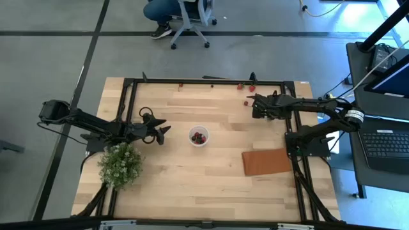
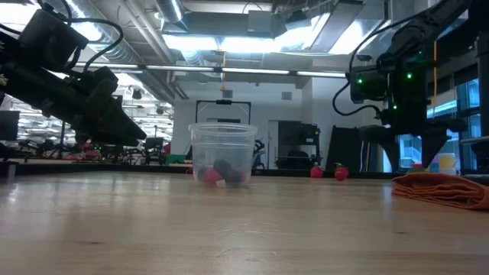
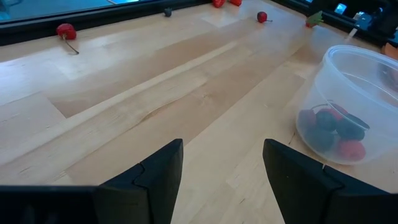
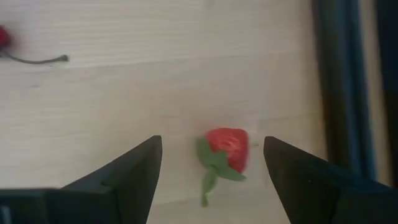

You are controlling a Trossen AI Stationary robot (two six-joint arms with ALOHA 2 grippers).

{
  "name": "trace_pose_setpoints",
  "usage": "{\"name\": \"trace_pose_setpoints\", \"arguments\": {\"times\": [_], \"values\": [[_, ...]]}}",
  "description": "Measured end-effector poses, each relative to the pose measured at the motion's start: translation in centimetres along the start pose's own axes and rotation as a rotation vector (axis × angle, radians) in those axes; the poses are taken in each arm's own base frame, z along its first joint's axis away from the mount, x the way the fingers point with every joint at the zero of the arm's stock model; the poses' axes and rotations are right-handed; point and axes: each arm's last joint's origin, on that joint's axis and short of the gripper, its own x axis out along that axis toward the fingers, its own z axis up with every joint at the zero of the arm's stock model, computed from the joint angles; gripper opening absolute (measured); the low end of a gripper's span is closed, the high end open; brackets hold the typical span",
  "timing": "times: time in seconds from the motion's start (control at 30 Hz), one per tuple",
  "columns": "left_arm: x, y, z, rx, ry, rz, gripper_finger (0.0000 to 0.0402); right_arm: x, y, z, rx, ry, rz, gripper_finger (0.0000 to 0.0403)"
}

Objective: Pick and placing Produce into tupperware
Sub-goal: Put the bottom strawberry into the bin

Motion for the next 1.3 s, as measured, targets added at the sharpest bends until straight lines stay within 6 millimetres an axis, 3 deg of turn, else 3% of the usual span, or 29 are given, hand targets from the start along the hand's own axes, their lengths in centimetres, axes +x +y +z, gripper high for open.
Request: {"name": "trace_pose_setpoints", "arguments": {"times": [0.53,0.87,1.3], "values": [[0.0,-0.1,-0.1,0.065,0.024,-0.043,0.0215,2.9,-0.6,-1.4,0.069,-0.045,0.086,0.0284],[0.0,-0.1,-0.1,0.066,0.024,-0.042,0.0215,3.2,-0.8,-1.6,0.088,-0.056,0.080,0.0282],[0.0,-0.1,-0.1,0.081,0.024,-0.042,0.0215,3.3,-0.9,-1.6,0.090,-0.064,0.073,0.0182]]}}
